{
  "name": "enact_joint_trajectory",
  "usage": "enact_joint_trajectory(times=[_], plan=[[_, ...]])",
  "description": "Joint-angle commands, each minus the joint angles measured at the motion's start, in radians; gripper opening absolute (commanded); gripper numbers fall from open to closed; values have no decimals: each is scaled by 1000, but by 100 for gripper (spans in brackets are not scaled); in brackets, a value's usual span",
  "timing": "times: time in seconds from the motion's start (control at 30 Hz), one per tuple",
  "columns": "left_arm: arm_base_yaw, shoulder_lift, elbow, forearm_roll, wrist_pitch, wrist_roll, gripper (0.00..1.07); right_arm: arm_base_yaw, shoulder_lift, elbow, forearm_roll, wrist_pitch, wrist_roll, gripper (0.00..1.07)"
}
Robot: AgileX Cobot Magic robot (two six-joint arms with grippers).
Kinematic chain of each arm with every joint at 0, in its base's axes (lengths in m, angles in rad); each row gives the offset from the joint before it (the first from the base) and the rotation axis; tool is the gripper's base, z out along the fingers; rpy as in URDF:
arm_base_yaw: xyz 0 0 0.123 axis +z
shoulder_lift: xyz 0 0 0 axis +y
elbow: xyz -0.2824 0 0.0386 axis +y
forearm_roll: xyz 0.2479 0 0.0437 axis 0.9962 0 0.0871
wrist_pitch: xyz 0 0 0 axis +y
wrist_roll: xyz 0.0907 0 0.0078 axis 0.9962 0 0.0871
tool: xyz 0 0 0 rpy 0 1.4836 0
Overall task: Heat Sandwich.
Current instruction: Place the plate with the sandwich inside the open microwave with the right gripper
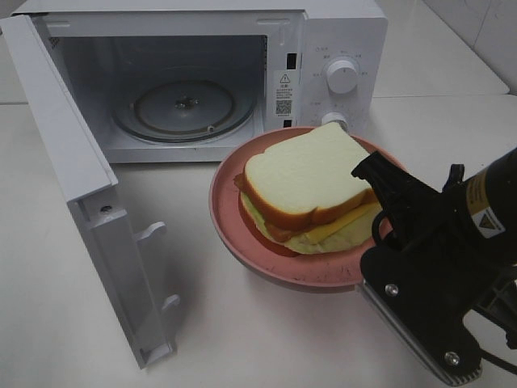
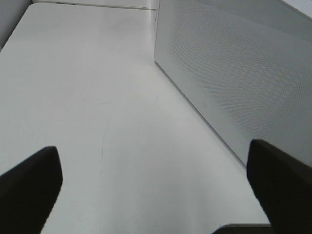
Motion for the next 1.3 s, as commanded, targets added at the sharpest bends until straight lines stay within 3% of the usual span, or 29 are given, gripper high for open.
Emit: enact_joint_trajectory(times=[0.03,0.33,0.53,0.8,1.0,1.3], plan=[[-5,-18,2,-1,-12,0,98,-30,8,3,27,-48,-65,0],[-5,-18,2,-1,-12,0,98,-34,94,-16,45,-116,-100,0],[-5,-18,2,-1,-12,0,98,-34,162,-86,148,-117,-203,0],[-5,-18,2,-1,-12,0,98,-34,267,-182,158,-115,-232,0],[-5,-18,2,-1,-12,0,98,-34,354,-272,263,-110,-348,0],[-5,-18,2,-1,-12,0,98,-37,446,-385,286,-102,-396,0]])
